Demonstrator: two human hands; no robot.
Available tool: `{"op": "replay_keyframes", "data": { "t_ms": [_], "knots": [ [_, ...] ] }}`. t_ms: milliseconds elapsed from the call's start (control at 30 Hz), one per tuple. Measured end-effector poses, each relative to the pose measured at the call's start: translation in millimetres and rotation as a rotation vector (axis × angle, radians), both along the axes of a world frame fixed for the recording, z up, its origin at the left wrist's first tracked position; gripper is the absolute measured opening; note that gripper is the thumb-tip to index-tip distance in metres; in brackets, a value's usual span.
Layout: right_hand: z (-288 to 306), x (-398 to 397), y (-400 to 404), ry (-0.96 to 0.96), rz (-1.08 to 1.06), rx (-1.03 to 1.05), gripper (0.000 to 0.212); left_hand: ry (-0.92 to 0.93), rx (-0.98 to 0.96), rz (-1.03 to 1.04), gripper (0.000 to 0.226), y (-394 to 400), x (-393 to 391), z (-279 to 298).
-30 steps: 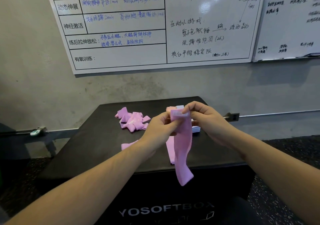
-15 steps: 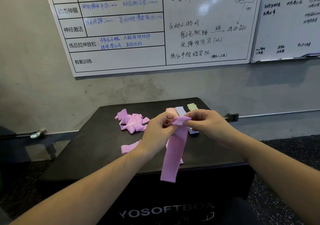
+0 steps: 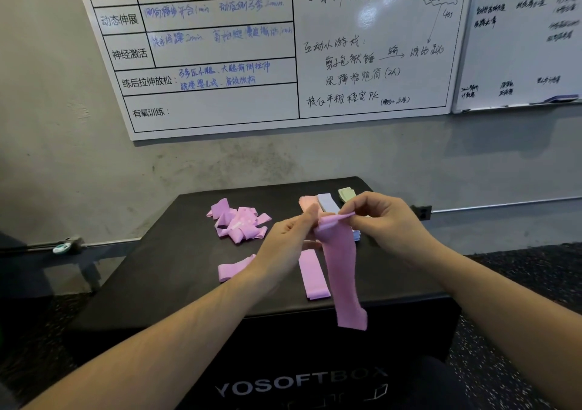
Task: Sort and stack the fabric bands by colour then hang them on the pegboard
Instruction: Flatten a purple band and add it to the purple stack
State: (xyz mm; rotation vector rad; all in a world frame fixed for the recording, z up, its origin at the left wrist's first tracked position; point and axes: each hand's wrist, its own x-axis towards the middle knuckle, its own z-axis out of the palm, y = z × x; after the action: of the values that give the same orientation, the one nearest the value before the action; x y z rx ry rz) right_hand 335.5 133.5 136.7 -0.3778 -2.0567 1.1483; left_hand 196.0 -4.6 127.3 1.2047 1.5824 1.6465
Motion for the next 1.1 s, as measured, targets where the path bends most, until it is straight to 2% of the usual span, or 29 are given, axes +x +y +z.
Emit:
{"op": "replay_keyframes", "data": {
  "t_ms": [133,367,500,567,667,733,900,1000,1100],
  "knots": [
    [-1,5,2,-0.019,0.044,-0.142,0.011,0.078,-0.031,0.025,0.027,-3,0,1],
    [-1,13,0,0.029,0.2,-0.367,0.017,0.21,-0.06,0.057,0.024,-3,2,3],
    [-10,15,2,-0.03,0.206,-0.22,0.042,0.209,-0.044,0.101,0.02,-3,6,4],
    [-13,15,2,-0.069,0.2,-0.141,0.046,0.222,-0.05,0.109,0.021,-2,7,3],
    [-17,15,1,-0.123,0.241,-0.091,0.033,0.161,-0.025,0.137,0.019,-2,7,1],
    [-18,14,0,-0.119,0.274,-0.149,0.04,0.115,-0.016,0.163,0.018,-1,6,0],
    [-19,10,-4,-0.086,0.081,-0.054,0.026,0.093,-0.017,0.177,0.017,-2,5,2],
    [-19,7,-3,-0.014,0.062,-0.065,0.011,0.099,-0.019,0.146,0.017,-3,6,3],
    [-18,6,-2,-0.013,0.025,-0.015,0.007,0.092,-0.013,0.139,0.016,-2,7,2]
  ]
}}
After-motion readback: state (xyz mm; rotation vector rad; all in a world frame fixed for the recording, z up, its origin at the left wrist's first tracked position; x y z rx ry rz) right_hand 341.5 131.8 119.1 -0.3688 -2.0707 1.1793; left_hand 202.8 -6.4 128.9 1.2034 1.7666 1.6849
